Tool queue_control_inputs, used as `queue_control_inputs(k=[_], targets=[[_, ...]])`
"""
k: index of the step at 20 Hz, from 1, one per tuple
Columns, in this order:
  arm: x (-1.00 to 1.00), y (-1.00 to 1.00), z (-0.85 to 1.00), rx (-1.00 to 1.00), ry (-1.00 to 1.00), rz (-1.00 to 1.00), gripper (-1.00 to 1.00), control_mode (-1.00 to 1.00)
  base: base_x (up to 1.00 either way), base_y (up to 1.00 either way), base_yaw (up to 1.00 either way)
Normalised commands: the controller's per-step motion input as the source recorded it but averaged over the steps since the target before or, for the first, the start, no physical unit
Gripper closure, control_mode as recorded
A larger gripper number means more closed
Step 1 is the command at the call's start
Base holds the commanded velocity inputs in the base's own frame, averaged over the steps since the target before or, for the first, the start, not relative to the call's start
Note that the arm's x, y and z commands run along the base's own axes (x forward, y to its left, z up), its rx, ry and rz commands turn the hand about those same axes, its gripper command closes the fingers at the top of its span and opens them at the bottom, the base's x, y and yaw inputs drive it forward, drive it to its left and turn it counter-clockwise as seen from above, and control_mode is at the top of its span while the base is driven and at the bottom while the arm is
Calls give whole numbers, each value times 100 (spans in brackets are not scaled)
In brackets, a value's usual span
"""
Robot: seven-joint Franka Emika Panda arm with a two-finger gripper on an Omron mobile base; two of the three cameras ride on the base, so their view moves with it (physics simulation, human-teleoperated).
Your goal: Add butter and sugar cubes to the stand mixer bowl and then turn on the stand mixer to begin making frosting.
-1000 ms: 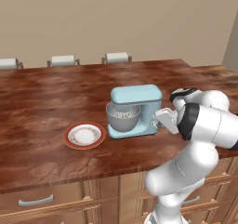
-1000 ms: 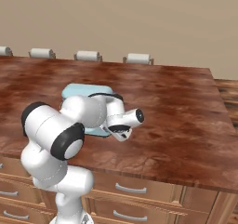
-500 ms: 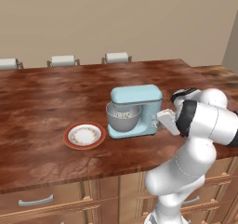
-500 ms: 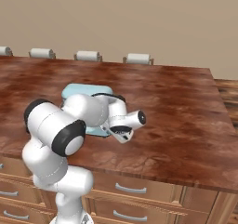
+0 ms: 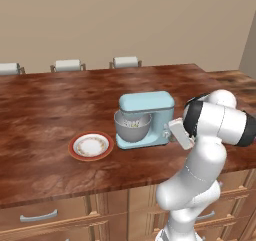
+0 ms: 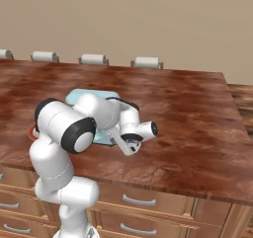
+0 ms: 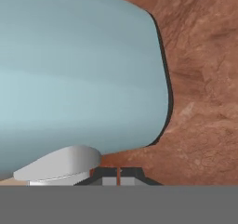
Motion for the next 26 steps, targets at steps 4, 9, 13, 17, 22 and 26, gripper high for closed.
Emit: queue_control_inputs(k=[4, 9, 13, 17, 22, 26], targets=[[0, 42, -31, 10, 7, 0, 100, -100, 0, 0, 0], [-11, 46, -4, 10, 1, 0, 100, -100, 0, 0, 0], [-30, 52, -10, 28, 0, 0, 100, -100, 0, 0, 0], [-16, 54, -9, 29, 0, 0, 100, -100, 0, 0, 0], [-29, 54, -9, 31, 7, -5, 100, -100, 0, 0, 0], [-14, 46, -7, 48, 26, -6, 100, -100, 0, 0, 0]])
